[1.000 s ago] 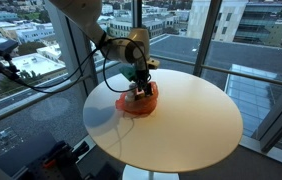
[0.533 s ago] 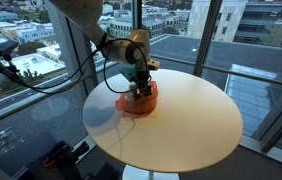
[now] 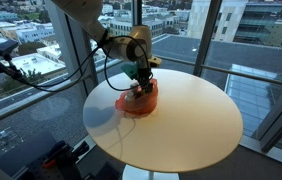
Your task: Remove the bottle with a yellow cap from the plastic bag and put it on the table
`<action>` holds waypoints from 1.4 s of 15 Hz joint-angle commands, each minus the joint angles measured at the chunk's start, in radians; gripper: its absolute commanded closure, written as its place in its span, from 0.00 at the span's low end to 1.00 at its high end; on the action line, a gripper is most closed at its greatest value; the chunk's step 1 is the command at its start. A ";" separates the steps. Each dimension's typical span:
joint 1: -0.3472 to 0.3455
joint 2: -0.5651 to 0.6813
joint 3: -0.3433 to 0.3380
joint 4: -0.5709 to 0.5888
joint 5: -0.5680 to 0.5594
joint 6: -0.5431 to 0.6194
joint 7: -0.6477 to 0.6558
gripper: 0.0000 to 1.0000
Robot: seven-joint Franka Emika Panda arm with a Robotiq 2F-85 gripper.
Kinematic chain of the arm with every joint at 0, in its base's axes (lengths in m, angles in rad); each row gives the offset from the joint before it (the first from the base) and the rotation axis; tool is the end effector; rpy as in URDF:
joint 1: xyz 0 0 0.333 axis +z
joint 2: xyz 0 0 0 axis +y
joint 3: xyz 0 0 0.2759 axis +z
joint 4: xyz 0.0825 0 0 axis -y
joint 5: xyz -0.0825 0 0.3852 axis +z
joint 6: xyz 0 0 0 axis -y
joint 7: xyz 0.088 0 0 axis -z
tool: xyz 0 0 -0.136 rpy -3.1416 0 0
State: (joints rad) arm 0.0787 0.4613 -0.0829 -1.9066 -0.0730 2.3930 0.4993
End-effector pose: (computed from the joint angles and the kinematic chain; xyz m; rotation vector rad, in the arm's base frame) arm 0.6165 -0.0045 0.1928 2.9883 -0.6706 0.0711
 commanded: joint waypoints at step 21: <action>-0.036 -0.247 0.038 -0.016 0.131 -0.288 -0.112 0.72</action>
State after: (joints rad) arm 0.0603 0.2591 -0.0397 -1.9034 0.0609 2.1494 0.3965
